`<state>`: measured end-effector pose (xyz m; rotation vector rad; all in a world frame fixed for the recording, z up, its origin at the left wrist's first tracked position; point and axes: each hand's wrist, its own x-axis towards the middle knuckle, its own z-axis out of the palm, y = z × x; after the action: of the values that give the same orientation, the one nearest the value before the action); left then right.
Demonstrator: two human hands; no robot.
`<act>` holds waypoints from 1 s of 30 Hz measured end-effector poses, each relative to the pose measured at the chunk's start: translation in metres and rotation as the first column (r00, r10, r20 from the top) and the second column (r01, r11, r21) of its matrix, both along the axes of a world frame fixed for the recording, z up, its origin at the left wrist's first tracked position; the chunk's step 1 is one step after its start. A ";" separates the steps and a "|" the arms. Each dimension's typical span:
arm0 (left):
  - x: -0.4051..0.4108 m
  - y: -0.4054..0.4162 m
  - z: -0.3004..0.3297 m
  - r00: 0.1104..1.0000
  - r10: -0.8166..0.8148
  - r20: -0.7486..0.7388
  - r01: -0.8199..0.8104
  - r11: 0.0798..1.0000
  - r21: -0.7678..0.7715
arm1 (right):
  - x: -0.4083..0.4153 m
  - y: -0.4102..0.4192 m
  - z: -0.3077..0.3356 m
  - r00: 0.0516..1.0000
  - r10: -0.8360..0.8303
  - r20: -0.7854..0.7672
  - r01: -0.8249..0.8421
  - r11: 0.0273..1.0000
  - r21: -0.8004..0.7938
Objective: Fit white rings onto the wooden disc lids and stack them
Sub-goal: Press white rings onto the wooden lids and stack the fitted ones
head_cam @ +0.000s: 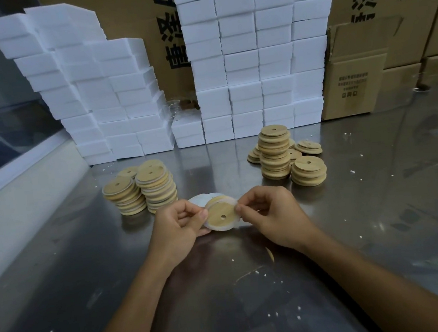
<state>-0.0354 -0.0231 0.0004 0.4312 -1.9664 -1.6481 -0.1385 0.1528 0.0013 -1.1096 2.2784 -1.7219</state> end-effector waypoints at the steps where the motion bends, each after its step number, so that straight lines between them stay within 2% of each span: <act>1: 0.001 0.000 0.000 1.000 -0.011 0.004 0.011 1.000 -0.025 | 0.000 0.000 0.000 1.000 -0.010 -0.023 0.010 1.000 -0.005; 6: 0.000 0.009 0.002 0.997 0.035 -0.067 -0.054 0.948 -0.313 | 0.004 0.004 0.004 0.975 0.000 -0.222 0.004 1.000 0.018; 10: -0.001 0.015 0.007 0.990 0.031 -0.137 -0.087 0.901 -0.425 | 0.010 0.003 0.008 0.927 0.041 -0.374 -0.021 0.998 0.057; 13: -0.001 0.016 0.009 0.989 0.047 -0.138 -0.104 0.891 -0.442 | 0.011 0.001 0.008 0.913 0.053 -0.404 -0.024 0.997 0.076; 15: -0.001 0.016 0.010 0.991 0.055 -0.120 -0.103 0.888 -0.447 | 0.011 0.000 0.006 0.936 0.028 -0.350 -0.013 0.999 0.047; 20: -0.002 0.018 0.010 0.993 0.066 -0.096 -0.102 0.889 -0.446 | 0.005 -0.002 0.003 0.996 -0.025 -0.088 0.025 1.000 -0.001; 30: -0.005 0.015 0.004 0.991 0.088 -0.097 -0.113 0.949 -0.296 | -0.001 -0.002 -0.005 0.999 -0.033 0.019 0.032 0.999 0.036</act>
<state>-0.0403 -0.0078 0.0044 0.3336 -2.0528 -1.2554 -0.1399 0.1504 -0.0036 -1.0505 2.3191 -1.6882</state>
